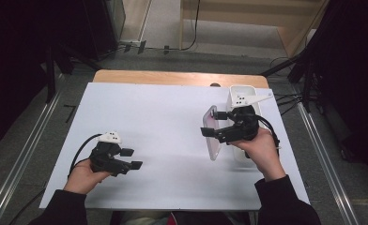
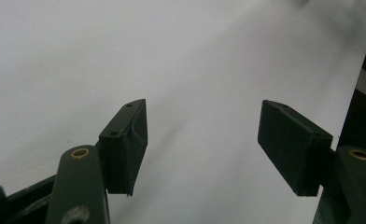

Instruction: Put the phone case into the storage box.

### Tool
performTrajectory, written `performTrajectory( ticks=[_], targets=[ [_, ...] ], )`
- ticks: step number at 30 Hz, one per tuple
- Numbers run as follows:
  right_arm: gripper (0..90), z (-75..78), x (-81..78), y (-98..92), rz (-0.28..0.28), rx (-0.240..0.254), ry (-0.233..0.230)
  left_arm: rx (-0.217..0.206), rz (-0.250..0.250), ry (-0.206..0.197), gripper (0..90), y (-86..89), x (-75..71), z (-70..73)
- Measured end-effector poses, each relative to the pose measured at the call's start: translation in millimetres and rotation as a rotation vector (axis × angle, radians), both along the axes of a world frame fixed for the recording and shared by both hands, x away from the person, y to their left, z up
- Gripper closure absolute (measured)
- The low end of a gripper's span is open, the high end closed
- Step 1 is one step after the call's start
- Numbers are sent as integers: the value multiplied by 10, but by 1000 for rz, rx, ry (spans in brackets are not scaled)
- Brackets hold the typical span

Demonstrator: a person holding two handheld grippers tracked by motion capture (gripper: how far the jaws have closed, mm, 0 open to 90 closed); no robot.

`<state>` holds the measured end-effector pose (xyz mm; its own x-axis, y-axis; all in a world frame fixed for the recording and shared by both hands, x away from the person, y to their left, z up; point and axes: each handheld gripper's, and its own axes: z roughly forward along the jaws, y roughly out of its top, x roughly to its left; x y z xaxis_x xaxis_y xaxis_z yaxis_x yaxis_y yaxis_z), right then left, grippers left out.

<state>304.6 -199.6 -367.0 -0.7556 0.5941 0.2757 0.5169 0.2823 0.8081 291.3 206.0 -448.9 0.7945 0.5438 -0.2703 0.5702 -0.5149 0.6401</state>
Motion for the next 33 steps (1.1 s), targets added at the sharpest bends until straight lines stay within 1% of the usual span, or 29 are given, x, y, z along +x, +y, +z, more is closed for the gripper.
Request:
performTrajectory(
  ticks=[7,8,9,11,13,18,23,24,28,33],
  targets=[
    [149,50,-2,-128,-81,6,0,2,4,3,330,2,3,-2],
    [150,62,-8,-148,-89,5,3,5,2,5,329,4,5,-2],
    [150,68,-8,-167,-95,8,-7,7,3,5,329,4,4,-2],
    [149,92,-18,-206,-111,4,-8,-1,6,3,329,5,5,-5],
    [149,113,-24,-246,-126,8,-14,3,5,3,329,11,10,-2],
    [149,152,-46,-320,-169,9,-17,-5,9,4,329,22,16,-4],
    [150,138,-42,-380,-208,3,-24,4,15,9,329,22,18,-17],
    [149,134,-42,-392,-219,1,-19,7,12,11,329,23,19,-16],
    [149,129,-41,-453,-264,-12,-24,1,15,13,329,27,22,-17],
    [149,135,-42,-534,-305,-6,-32,2,16,14,329,30,23,-17]
  ],
)
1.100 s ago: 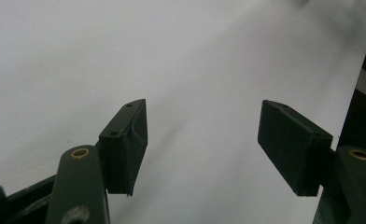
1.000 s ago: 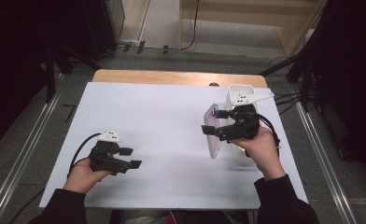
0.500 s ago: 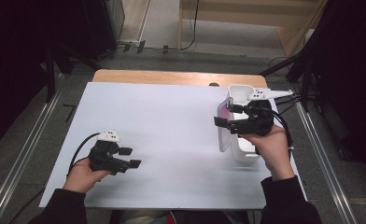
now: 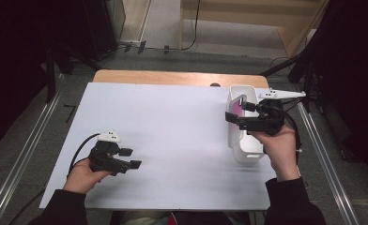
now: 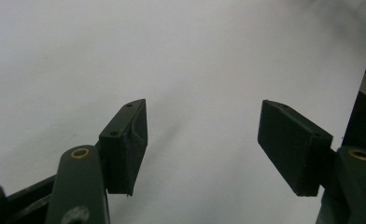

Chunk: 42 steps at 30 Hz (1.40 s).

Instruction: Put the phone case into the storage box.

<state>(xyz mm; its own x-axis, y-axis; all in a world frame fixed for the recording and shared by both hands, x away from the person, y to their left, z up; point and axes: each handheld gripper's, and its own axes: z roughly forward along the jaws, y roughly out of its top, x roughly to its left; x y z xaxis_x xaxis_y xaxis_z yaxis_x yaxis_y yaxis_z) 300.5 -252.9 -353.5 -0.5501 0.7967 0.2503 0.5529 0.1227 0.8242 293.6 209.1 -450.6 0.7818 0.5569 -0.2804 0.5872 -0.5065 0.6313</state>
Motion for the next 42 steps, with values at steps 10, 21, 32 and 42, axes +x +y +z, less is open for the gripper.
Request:
performTrajectory(
  ticks=[10,21,32,42],
  targets=[
    [149,-1,-6,-127,-85,-10,-23,3,-4,1,329,12,12,-3],
    [149,-43,9,-232,-177,-9,-42,-5,9,-4,329,21,13,0],
    [149,-115,103,-260,-254,-21,-61,-18,19,-4,329,22,23,-9],
    [149,-113,236,-290,-293,-13,-67,-25,19,0,329,26,21,-8]
  ],
)
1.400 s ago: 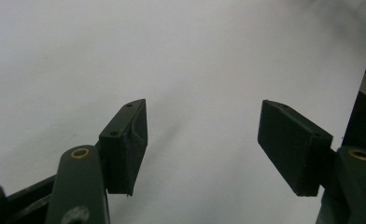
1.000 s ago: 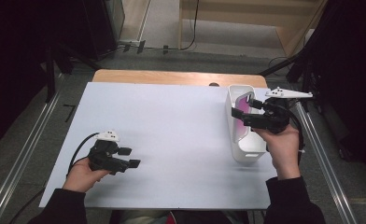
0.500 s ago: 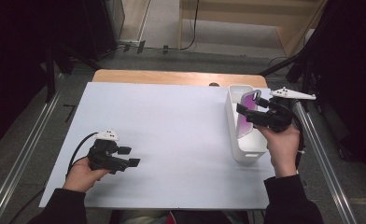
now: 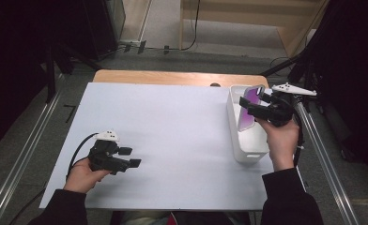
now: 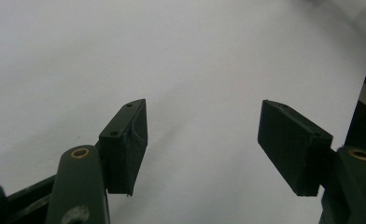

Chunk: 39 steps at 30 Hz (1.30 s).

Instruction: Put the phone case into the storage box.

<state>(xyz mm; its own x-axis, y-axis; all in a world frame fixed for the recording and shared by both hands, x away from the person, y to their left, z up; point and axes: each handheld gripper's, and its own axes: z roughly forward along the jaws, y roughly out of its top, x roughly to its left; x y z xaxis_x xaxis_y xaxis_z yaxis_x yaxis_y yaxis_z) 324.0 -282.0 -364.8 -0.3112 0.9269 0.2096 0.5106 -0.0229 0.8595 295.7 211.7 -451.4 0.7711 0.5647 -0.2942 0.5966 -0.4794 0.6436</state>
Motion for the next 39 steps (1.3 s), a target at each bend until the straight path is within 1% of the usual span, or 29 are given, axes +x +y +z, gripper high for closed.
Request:
performTrajectory(
  ticks=[3,5,8,11,13,17,18,21,22,24,25,27,28,32,36,39],
  targets=[
    [149,41,65,-7,-3,0,-3,6,4,1,329,9,2,3],
    [149,68,112,-3,-8,-12,-4,7,2,-1,329,14,8,1],
    [149,97,177,-11,-22,-11,-9,-3,7,-1,329,18,8,-1],
    [149,122,266,-48,-24,-9,-7,-5,11,1,330,19,7,-1],
    [149,147,319,-80,-41,-13,-4,-5,11,1,329,20,7,-1],
    [149,186,421,-124,-52,-20,5,-1,10,3,330,22,10,2],
    [149,188,443,-127,-55,-28,5,-2,10,3,329,22,11,1],
    [149,189,505,-129,-64,-29,9,-1,12,1,329,24,11,2],
    [150,187,519,-127,-68,-26,6,-1,12,1,329,24,11,3],
    [149,173,572,-124,-53,-22,0,-1,12,1,329,24,11,2],
    [149,168,594,-124,-55,-22,-3,-1,10,1,329,24,11,3],
    [149,162,635,-135,-59,-11,3,-2,11,0,329,23,9,5],
    [149,162,662,-141,-66,3,1,-3,9,0,329,23,10,4],
    [149,162,744,-141,-88,-13,-3,-3,12,2,330,25,13,2],
    [149,142,825,-144,-112,0,3,-7,11,-3,329,27,14,2],
    [149,115,894,-131,-127,-6,3,-4,11,2,329,23,12,3]
  ],
)
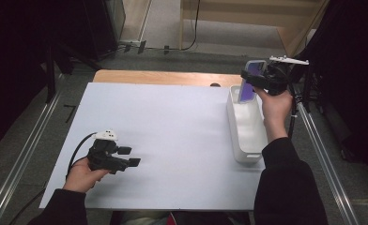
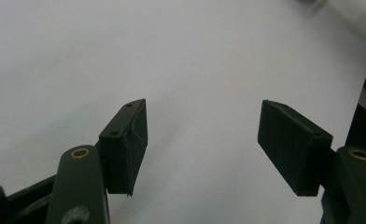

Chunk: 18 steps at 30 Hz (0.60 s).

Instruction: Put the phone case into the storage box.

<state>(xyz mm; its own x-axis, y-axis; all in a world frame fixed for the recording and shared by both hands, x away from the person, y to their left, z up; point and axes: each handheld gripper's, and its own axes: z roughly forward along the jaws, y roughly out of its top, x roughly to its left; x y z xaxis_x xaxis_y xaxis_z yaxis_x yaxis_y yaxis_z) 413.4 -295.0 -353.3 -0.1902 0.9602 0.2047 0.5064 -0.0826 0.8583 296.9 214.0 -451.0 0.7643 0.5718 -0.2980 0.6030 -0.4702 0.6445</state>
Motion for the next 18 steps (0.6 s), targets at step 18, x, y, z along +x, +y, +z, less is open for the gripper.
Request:
performTrajectory(
  ticks=[18],
  targets=[
    [150,-155,277,61,-62,-42,4,-7,-1,2,329,8,12,-10]
  ],
)
